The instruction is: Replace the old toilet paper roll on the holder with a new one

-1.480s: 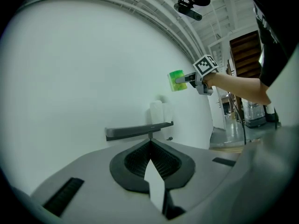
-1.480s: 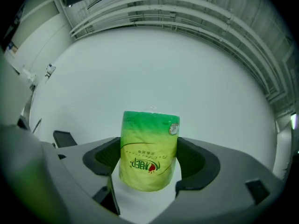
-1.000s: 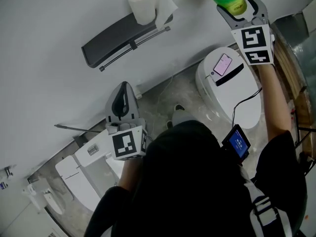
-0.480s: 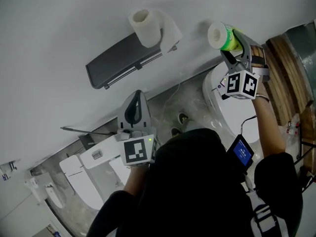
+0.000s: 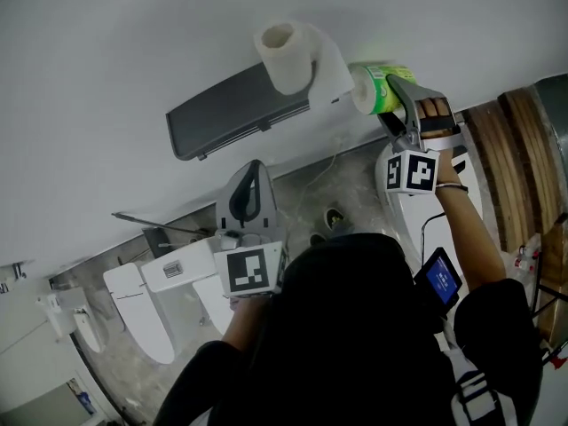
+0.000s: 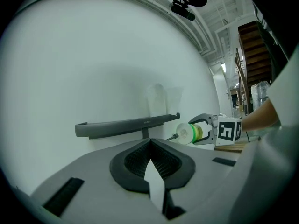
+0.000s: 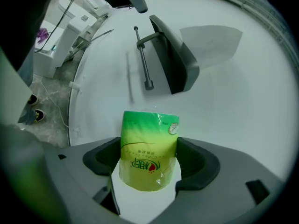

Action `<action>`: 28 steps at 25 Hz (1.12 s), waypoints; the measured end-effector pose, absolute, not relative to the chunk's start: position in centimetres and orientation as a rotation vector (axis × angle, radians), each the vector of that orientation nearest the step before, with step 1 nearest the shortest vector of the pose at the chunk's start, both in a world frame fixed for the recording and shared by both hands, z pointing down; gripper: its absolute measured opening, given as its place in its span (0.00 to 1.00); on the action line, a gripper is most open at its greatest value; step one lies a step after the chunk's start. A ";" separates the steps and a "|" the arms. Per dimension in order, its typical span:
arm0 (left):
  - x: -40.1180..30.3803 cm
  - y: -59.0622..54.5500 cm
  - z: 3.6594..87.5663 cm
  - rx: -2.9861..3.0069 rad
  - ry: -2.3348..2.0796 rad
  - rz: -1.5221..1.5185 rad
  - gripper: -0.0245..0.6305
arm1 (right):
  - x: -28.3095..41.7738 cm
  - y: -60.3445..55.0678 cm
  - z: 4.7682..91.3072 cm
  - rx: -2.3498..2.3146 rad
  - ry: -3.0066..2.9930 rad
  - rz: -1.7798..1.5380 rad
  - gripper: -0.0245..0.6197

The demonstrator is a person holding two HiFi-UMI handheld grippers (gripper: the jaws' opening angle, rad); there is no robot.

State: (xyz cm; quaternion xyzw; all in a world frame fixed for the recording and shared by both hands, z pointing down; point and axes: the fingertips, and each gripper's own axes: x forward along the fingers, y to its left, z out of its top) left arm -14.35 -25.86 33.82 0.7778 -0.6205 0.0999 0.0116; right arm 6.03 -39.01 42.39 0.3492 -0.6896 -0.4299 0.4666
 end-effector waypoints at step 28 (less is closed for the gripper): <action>-15.1 -25.9 33.2 2.391 -2.038 0.328 0.06 | -2.6 -36.5 41.0 0.697 -1.738 -1.267 0.61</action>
